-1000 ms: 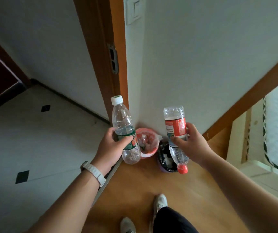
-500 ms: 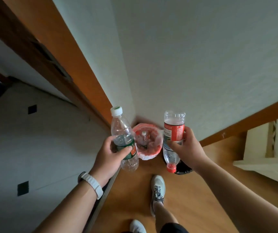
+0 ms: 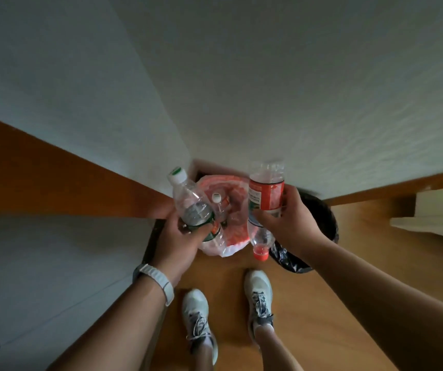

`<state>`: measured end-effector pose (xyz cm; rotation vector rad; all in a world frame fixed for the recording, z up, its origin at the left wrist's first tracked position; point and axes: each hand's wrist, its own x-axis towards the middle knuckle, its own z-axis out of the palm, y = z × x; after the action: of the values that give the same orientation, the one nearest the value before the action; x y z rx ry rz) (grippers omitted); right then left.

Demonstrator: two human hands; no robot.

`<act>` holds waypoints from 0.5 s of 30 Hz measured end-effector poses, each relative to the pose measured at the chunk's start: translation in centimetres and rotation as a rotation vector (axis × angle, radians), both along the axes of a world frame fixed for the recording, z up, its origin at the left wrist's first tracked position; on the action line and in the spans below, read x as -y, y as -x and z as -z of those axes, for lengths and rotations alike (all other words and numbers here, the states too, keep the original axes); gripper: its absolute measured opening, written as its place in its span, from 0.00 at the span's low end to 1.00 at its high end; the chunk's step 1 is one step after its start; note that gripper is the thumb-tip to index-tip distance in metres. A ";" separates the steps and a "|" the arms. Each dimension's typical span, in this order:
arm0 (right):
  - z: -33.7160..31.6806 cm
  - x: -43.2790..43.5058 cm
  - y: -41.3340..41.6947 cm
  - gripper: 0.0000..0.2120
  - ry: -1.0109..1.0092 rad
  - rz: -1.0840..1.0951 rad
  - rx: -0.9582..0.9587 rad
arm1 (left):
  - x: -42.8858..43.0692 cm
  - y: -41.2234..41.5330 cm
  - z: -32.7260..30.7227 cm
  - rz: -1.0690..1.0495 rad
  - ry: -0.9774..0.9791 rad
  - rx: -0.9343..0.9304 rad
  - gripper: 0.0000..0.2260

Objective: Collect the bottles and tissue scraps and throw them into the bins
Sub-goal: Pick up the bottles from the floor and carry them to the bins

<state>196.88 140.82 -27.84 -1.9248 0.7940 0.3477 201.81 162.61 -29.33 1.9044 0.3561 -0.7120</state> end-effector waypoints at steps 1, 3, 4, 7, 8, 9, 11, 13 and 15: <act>1.9 -0.2 -0.3 0.33 0.011 0.013 -0.004 | 0.1 -0.4 2.1 0.005 -0.004 0.006 0.18; 5.7 -0.8 -0.7 0.33 0.037 0.035 -0.017 | 0.0 -1.1 6.3 0.023 -0.021 0.013 0.20; 7.7 -1.2 -0.9 0.33 0.041 0.048 -0.025 | -0.1 -1.4 8.2 0.034 -0.031 0.010 0.21; 13.3 -2.5 -1.1 0.33 0.028 0.080 -0.044 | -0.2 -2.0 13.6 0.089 -0.075 0.004 0.23; 15.1 -2.9 -1.1 0.32 0.030 0.090 -0.045 | -0.2 -2.2 15.2 0.105 -0.091 0.003 0.23; 16.8 -3.3 -1.2 0.33 0.034 0.098 -0.044 | -0.2 -2.3 16.7 0.123 -0.111 0.002 0.23; 19.9 -4.2 -1.3 0.34 0.030 0.112 -0.043 | -0.3 -2.4 19.3 0.159 -0.147 0.010 0.24; 22.6 -4.7 -1.4 0.35 0.021 0.125 -0.044 | -0.3 -2.5 21.4 0.203 -0.179 0.008 0.25; 25.0 -5.1 -1.3 0.35 0.017 0.122 -0.062 | -0.2 -2.5 22.9 0.250 -0.205 -0.024 0.27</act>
<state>198.22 145.92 -52.80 -1.8787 0.9536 0.3277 204.31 162.85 -52.26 2.1608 0.2139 -0.8918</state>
